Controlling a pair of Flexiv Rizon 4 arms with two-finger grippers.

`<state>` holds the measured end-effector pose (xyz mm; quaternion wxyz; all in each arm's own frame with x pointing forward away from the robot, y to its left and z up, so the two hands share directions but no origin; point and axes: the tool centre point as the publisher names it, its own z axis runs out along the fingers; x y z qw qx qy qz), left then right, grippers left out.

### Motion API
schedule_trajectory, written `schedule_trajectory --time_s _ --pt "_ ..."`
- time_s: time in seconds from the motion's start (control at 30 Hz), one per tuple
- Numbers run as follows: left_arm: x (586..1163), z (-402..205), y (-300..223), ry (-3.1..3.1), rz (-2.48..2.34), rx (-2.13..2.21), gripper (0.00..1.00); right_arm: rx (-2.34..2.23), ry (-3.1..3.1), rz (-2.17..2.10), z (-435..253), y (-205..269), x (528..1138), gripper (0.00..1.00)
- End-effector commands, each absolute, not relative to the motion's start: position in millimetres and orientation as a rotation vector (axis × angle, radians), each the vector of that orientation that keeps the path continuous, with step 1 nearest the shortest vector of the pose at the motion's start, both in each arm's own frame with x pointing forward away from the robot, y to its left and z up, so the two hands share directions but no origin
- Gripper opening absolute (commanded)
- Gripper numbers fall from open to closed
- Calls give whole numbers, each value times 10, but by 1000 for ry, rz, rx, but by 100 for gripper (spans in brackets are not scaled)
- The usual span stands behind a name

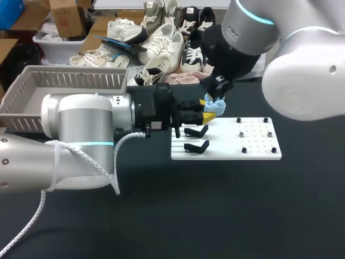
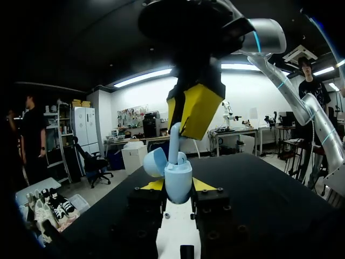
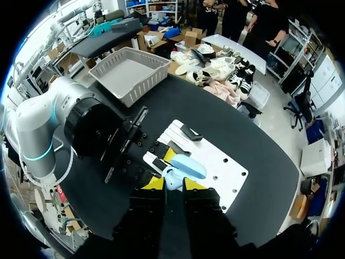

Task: Pick up each earbud case from the left stands, insert the matching earbuds, close the lid, and place the case in the box.

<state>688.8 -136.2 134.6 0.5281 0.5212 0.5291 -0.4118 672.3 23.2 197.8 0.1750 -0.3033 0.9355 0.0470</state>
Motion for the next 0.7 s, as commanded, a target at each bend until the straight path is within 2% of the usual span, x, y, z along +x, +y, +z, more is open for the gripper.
schedule_trajectory --time_s 0.03,0.7 --pt "6890 1346 -1366 1265 -982 1245 0 -859 2658 129 1974 250 6744 0" --pt "6890 1346 -1366 1265 -982 1245 0 -867 2653 138 1972 262 6728 0"
